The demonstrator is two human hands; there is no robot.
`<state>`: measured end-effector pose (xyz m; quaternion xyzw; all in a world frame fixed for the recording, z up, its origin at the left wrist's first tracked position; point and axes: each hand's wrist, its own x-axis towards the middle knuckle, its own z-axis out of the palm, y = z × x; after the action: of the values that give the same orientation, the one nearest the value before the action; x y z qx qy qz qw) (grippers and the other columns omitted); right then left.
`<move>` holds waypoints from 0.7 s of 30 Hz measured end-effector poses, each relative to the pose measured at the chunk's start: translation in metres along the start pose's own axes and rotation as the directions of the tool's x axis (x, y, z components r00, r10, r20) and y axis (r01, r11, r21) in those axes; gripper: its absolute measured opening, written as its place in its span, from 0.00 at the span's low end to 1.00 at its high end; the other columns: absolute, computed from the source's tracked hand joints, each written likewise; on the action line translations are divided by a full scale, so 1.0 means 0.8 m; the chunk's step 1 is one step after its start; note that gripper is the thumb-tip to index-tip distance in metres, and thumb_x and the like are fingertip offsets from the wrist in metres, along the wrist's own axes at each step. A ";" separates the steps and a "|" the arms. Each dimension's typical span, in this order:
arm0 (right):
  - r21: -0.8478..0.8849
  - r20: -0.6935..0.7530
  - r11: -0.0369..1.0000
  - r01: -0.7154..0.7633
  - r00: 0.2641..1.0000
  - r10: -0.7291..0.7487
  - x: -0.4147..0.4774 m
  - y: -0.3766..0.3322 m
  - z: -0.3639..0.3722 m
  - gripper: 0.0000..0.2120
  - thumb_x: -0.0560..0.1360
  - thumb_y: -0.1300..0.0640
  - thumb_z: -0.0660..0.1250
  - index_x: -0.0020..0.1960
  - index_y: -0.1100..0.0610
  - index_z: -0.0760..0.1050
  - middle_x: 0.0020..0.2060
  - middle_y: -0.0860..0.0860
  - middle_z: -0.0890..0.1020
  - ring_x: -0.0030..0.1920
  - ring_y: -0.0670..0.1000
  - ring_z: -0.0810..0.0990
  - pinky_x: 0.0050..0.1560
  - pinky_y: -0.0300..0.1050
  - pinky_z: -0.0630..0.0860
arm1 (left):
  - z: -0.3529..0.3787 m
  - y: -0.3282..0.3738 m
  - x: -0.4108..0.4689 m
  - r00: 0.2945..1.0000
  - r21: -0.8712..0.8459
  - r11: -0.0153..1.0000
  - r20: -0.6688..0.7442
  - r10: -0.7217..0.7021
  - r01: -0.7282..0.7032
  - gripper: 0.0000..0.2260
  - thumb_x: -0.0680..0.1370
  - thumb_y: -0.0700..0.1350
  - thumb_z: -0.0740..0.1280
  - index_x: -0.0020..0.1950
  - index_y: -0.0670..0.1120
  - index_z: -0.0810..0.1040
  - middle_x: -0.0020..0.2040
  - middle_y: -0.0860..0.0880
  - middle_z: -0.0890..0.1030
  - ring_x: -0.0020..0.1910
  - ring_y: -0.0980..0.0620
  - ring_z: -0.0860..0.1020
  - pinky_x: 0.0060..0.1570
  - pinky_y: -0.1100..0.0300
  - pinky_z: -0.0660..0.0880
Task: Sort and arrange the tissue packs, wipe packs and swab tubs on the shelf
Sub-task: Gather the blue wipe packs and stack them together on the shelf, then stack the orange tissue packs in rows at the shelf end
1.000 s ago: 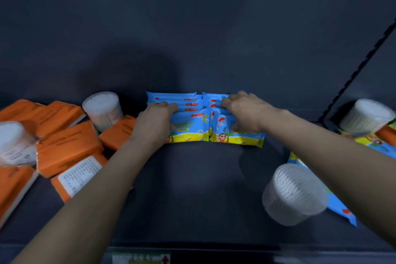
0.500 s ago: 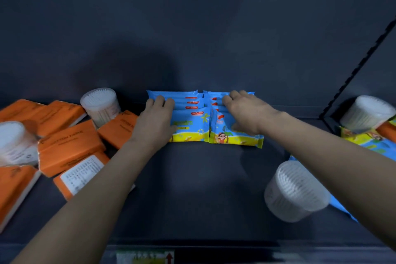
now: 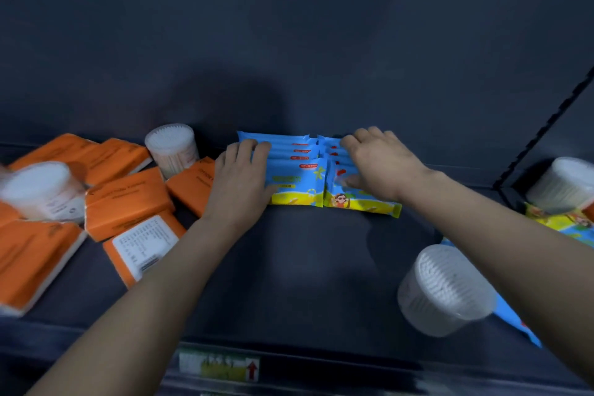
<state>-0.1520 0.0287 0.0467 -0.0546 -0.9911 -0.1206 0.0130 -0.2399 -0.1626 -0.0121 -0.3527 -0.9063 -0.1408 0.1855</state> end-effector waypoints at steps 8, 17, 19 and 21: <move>0.235 -0.108 0.910 0.341 0.940 -0.325 0.018 -0.090 -0.028 0.21 0.76 0.47 0.63 0.64 0.57 0.70 0.61 0.55 0.75 0.63 0.57 0.71 0.62 0.52 0.69 | -0.059 -0.039 -0.078 0.917 -0.109 0.931 -0.163 -0.363 0.349 0.12 0.71 0.40 0.68 0.53 0.39 0.76 0.50 0.38 0.77 0.52 0.37 0.75 0.50 0.44 0.72; 0.379 -0.024 0.807 0.452 0.877 -0.480 0.032 -0.190 -0.032 0.24 0.75 0.45 0.65 0.66 0.56 0.69 0.66 0.55 0.71 0.66 0.55 0.67 0.62 0.50 0.68 | -0.097 -0.098 -0.178 0.753 -0.144 0.755 -0.080 -0.653 0.639 0.09 0.72 0.41 0.69 0.51 0.41 0.77 0.50 0.40 0.76 0.51 0.39 0.75 0.51 0.46 0.72; 0.412 -0.027 0.788 0.457 0.871 -0.491 0.035 -0.209 -0.029 0.16 0.74 0.43 0.65 0.54 0.54 0.71 0.60 0.53 0.75 0.61 0.55 0.71 0.52 0.46 0.68 | -0.103 -0.112 -0.184 0.748 -0.154 0.751 -0.083 -0.658 0.643 0.10 0.72 0.41 0.69 0.51 0.40 0.77 0.50 0.40 0.77 0.51 0.40 0.74 0.52 0.47 0.72; 0.443 -0.019 0.786 0.432 0.881 -0.473 0.040 -0.229 -0.028 0.14 0.73 0.40 0.65 0.47 0.50 0.68 0.51 0.51 0.77 0.55 0.53 0.74 0.46 0.44 0.66 | -0.108 -0.131 -0.187 0.749 -0.124 0.754 -0.098 -0.656 0.645 0.11 0.73 0.42 0.69 0.53 0.40 0.77 0.52 0.40 0.76 0.53 0.39 0.74 0.53 0.45 0.71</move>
<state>-0.2039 -0.1503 0.0259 0.1834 -0.9759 0.1064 -0.0506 -0.1894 -0.3584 -0.0129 -0.0121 -0.9509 -0.2573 0.1713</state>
